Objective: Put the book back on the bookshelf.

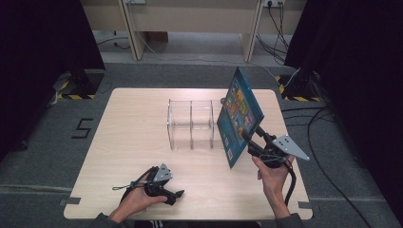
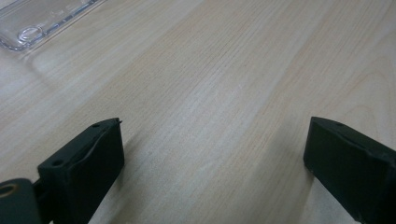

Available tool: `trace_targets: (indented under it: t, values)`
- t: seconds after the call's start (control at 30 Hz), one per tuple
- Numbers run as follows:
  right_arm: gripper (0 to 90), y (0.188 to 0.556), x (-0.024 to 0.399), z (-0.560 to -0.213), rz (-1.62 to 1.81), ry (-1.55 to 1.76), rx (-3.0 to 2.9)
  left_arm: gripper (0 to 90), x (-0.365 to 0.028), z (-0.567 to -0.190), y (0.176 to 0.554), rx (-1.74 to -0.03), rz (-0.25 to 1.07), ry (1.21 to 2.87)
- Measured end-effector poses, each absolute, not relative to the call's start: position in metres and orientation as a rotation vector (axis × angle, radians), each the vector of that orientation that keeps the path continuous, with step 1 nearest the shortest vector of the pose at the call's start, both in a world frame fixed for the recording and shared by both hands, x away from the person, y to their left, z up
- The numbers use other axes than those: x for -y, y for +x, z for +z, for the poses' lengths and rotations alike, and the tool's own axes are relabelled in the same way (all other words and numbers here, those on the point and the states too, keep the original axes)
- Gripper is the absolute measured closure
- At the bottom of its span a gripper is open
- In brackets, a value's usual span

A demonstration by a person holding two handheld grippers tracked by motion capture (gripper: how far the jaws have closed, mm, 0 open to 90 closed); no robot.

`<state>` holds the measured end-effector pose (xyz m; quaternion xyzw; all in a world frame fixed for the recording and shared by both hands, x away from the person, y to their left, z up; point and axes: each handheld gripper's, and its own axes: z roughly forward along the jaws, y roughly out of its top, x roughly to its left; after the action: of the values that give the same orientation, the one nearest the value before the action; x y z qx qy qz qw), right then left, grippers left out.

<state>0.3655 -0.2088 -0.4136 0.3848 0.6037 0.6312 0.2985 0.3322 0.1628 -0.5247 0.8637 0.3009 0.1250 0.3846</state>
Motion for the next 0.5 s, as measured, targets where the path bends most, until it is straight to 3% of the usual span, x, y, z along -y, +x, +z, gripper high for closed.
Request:
trace_targets:
  t: [0.5]
  values:
    - [40.6, 0.348, 0.218, -0.42, 1.664, 1.03, -1.628, 3.5, -0.162, -0.525, 0.332, -0.766, 0.318, 2.203]
